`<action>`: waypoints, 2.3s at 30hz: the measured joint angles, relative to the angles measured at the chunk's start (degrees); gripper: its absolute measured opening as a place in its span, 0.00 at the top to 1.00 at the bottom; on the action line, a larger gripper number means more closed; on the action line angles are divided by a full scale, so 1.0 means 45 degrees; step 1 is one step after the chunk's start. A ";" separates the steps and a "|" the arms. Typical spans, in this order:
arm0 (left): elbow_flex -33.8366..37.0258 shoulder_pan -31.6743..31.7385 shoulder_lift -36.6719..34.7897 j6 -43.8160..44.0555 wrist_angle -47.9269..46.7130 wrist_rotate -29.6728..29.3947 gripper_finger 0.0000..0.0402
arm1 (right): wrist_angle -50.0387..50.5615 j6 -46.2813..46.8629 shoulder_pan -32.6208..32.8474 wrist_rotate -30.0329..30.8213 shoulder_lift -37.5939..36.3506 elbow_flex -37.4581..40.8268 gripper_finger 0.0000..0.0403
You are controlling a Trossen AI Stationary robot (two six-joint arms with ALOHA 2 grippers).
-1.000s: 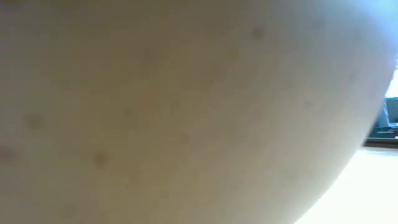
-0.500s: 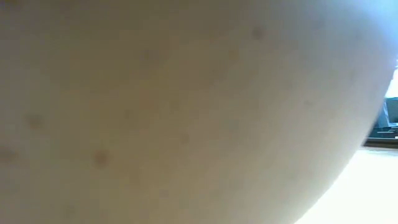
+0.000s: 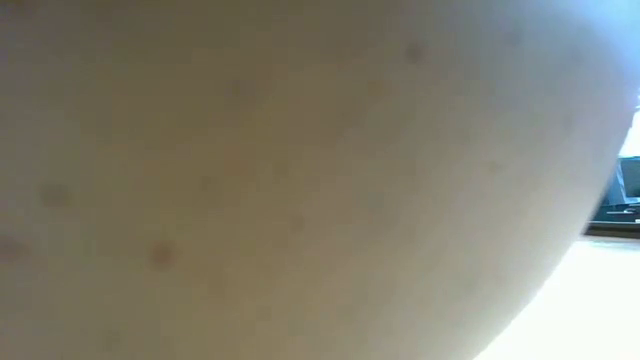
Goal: Place and stack bowls onto a shelf
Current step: Stack the bottom blue bowl on top of the white bowl on the shelf
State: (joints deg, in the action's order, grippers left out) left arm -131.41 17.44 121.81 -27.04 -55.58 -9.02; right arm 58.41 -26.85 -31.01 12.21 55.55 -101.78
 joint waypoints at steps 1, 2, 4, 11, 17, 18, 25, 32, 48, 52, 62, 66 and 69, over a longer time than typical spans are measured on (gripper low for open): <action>0.0000 -0.0011 -0.0003 -0.0041 0.0089 -0.0023 0.84 | 0.0000 0.0000 -0.0001 0.0004 0.0000 0.0000 0.73; 0.0000 -0.0029 -0.0003 -0.0045 0.0187 -0.0026 0.84 | 0.0000 0.0000 -0.0003 0.0001 0.0000 0.0000 0.73; 0.0000 -0.0083 -0.0003 -0.0062 0.0131 -0.0026 0.84 | 0.0000 0.0000 0.0002 -0.0001 0.0000 0.0000 0.73; 0.0000 -0.0021 -0.0008 -0.0211 -0.0826 0.0446 0.84 | 0.0000 0.0000 0.0002 0.0004 0.0000 0.0000 0.73; 0.0000 0.0042 -0.0013 -0.0111 -0.0687 0.0271 0.84 | 0.0000 0.0000 0.0002 -0.0001 0.0000 0.0000 0.73; 0.0000 0.0047 -0.0013 -0.0058 -0.0697 0.0404 0.84 | 0.0000 0.0000 0.0001 0.0003 0.0000 0.0000 0.73; -0.0005 -0.0176 -0.0013 -0.0670 -0.0437 0.0992 0.84 | 0.0023 0.0010 0.0001 -0.0001 0.0000 0.0000 0.73; -0.0005 -0.0322 -0.0028 -0.1403 -0.0348 0.0724 0.84 | 0.0024 0.0036 -0.0001 -0.0001 0.0000 0.0000 0.73; -0.0005 -0.0215 -0.0028 -0.0265 -0.0396 0.0515 0.92 | 0.0034 0.0046 -0.0003 -0.0001 -0.0005 0.0000 0.73; -0.0005 -0.0215 -0.0028 -0.0147 -0.0397 -0.0459 0.84 | 0.0034 0.0044 0.0002 -0.0001 -0.0005 0.0000 0.73; -0.0005 -0.0374 -0.0171 0.0072 -0.0302 -0.0712 0.80 | 0.0039 0.0044 0.0000 -0.0001 -0.0005 0.0000 0.73; -0.0010 -0.0502 -0.0475 -0.0211 -0.0259 -0.0684 0.79 | 0.0039 0.0045 0.0002 -0.0001 -0.0005 0.0000 0.73; -0.0015 -0.0498 -0.0633 -0.0206 -0.0226 -0.0685 0.79 | 0.0039 0.0044 -0.0003 -0.0001 -0.0005 0.0000 0.73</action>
State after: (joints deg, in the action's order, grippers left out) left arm -131.48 15.20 118.97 -27.97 -56.60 -12.10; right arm 58.59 -26.65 -31.03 12.21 55.53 -101.78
